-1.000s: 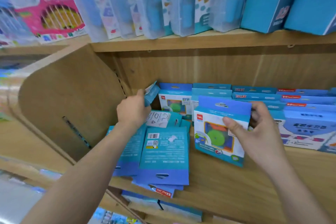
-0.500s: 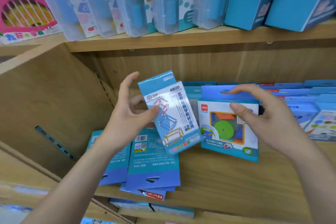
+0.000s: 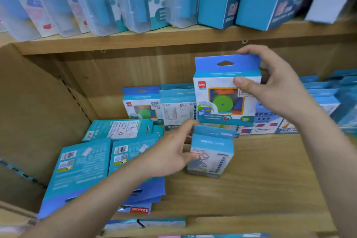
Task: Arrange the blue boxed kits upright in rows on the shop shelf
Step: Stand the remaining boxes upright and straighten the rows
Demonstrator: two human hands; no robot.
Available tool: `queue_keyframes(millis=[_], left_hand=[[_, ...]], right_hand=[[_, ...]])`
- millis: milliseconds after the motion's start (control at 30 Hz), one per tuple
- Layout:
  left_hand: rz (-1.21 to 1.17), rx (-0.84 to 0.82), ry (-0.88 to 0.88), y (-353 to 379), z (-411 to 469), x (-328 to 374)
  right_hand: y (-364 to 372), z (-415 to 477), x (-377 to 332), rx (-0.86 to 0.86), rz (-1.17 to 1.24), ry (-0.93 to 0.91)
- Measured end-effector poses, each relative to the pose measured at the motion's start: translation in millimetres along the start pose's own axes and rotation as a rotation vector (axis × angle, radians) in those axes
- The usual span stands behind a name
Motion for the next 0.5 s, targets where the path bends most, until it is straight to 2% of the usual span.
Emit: queue_keyframes(millis=[233,300,367,400,433,500], left_hand=[[0.101,0.007,-0.014,-22.9,-11.5,6.6],[0.117,0.127,0.007,-57.9,-13.3,12.5],[0.346,0.249,0.039,-102.1,-2.6,2.1],[0.562,0.21,0.028,-118.3,6.9,-10.5],[0.805,0.093,0.0,-126.9,17.9,-29.1],[1.105,-0.222,-0.04,-125.4,34.1,-65.0]], right_hand=[[36.5,21.4,-22.3,-0.082,0.009,-0.063],[47.4,30.0,-24.5,-0.081,0.005,-0.068],[57.2,38.1,-25.4,-0.075,-0.001,-0.07],[62.2,41.1,-26.1,-0.075,-0.005,-0.069],[67.8,43.0,-27.1,-0.079,-0.014,-0.074],[79.1,44.1,-29.6,-0.089,-0.051,-0.091]])
Point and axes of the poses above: each hand's wrist, its own z-axis towards the middle knuckle, its own y-axis out of the palm, x = y × z, the point moved 4 cm from there along z, towards the middle knuckle, and after that the axes turned 9 degrees about x, right-handed, at the moved point
